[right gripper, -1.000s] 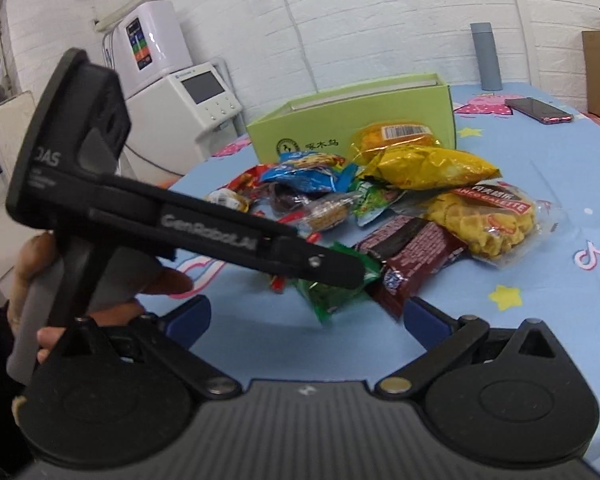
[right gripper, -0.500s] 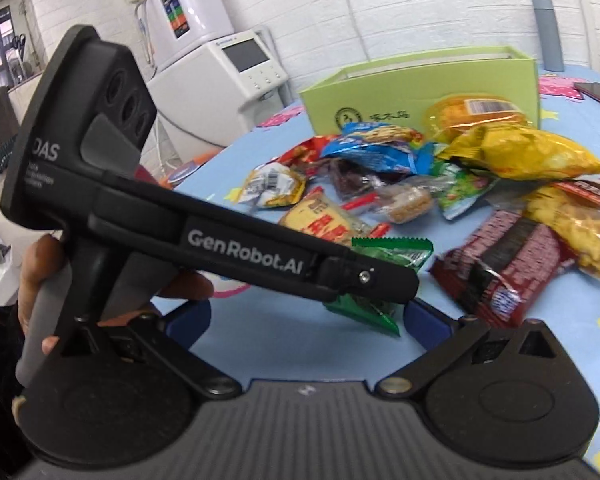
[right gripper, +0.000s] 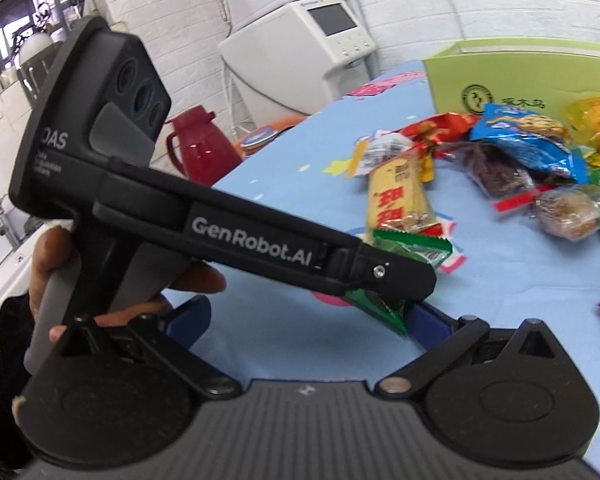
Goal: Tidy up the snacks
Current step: 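Grasp the green candy with the left tool while the right tool grasps the brown chocolate bar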
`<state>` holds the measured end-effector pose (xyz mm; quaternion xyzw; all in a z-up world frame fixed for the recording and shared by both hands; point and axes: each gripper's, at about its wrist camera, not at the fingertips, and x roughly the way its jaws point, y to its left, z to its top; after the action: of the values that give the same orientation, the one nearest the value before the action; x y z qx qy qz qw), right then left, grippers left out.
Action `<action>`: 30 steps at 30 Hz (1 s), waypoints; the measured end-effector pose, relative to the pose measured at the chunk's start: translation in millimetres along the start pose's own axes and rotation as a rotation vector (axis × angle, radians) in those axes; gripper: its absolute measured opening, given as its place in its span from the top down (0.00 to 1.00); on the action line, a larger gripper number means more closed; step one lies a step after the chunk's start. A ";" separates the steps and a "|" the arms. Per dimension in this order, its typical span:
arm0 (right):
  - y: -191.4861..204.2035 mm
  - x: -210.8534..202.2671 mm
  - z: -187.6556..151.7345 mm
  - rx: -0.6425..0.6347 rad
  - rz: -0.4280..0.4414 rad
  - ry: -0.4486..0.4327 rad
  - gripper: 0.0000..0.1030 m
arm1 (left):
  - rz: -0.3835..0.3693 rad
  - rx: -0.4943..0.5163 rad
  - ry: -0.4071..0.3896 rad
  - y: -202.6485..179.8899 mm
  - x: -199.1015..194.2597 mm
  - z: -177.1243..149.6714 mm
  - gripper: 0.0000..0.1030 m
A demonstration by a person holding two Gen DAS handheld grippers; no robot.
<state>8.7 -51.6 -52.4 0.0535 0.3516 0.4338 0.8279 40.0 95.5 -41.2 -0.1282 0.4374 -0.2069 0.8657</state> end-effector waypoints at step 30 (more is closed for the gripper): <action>-90.7 -48.6 -4.4 0.059 -0.576 -0.092 0.00 | 0.078 0.068 -0.098 -39.3 -19.9 3.8 0.37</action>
<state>49.4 -145.4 -65.3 -0.0048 0.3270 0.1677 0.9300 22.8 70.4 -9.1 -0.0916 0.3921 -0.1812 0.8972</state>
